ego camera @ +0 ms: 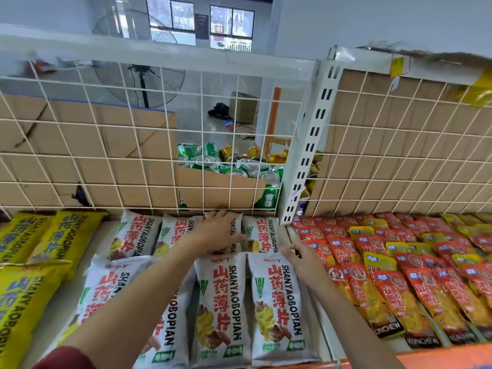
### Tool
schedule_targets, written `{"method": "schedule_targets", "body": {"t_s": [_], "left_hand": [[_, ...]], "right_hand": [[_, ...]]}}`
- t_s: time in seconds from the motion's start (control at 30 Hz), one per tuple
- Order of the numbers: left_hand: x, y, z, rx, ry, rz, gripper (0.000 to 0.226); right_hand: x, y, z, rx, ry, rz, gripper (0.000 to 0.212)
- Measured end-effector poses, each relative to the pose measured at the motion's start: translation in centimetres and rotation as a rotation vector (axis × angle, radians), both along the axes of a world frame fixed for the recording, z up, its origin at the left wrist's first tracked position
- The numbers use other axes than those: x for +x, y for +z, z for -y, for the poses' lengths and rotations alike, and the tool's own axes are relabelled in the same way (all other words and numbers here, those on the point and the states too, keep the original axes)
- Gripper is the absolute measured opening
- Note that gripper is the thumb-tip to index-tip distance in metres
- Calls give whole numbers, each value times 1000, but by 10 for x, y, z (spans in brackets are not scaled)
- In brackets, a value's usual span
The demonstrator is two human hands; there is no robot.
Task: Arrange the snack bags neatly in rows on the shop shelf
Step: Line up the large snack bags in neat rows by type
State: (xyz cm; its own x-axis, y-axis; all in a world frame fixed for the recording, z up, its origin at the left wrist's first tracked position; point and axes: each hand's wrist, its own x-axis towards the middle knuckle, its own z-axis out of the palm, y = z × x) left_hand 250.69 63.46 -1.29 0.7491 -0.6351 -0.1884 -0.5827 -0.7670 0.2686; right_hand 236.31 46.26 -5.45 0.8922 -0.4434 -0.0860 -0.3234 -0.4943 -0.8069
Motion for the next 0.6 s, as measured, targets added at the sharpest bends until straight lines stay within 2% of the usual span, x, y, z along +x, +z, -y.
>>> {"method": "schedule_targets", "body": {"t_s": [0.07,0.2,0.33,0.43,0.6], "left_hand": [[5,1,-1,-30,3,-30,67],[9,-1,4,-35,19,-35,64],[13,-3,6,-13,18,-5,67],[16,-3,6,-12,-5,-10,68],[16,-6,8,2,-9,6,65]], "right_hand": [[0,0,-1,-11,0,3,43],[-1,-3,0,-24,-14,3,38],[-2,-2,-2,-31,-14,17,64],[-3,5,-7,-21,-22,20,39],[-2,4,-8,-68,-49,37,31]]}}
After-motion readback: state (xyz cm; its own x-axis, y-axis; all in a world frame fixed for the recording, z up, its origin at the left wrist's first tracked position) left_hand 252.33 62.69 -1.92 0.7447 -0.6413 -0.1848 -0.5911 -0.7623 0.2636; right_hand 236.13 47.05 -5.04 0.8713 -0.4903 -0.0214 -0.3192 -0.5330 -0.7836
